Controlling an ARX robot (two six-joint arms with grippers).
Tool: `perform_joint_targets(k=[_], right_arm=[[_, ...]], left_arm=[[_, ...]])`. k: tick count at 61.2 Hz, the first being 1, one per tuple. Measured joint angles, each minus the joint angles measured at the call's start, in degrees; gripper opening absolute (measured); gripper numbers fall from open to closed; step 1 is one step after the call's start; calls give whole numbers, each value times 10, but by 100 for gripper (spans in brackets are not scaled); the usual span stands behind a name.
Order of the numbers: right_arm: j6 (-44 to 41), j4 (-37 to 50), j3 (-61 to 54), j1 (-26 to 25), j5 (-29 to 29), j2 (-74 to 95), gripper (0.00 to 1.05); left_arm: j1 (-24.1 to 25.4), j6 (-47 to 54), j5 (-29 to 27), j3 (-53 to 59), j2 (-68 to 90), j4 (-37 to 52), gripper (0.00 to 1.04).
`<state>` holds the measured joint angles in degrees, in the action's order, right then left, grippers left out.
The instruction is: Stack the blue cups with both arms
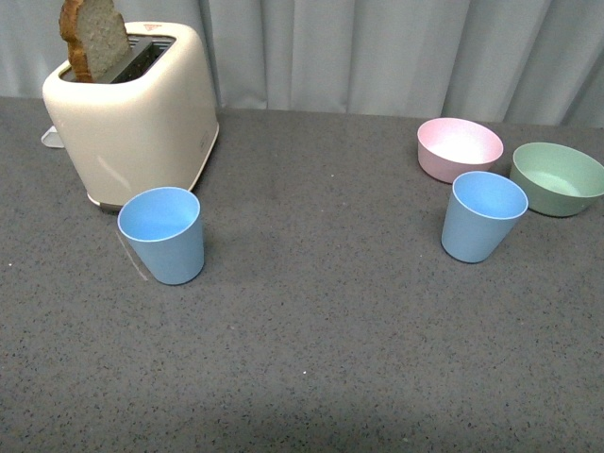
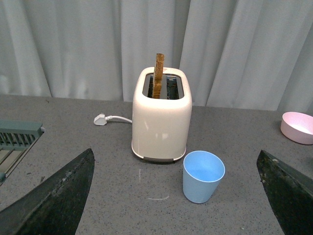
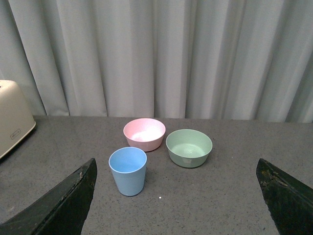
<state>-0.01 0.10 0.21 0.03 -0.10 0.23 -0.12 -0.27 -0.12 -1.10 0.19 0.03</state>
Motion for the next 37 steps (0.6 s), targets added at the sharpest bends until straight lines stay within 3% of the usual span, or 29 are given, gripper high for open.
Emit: perform_joint_targets(k=[37], right_arm=[[0, 0, 0, 0, 0, 0, 95]], left_arm=[[0, 0, 0, 0, 0, 0, 98]])
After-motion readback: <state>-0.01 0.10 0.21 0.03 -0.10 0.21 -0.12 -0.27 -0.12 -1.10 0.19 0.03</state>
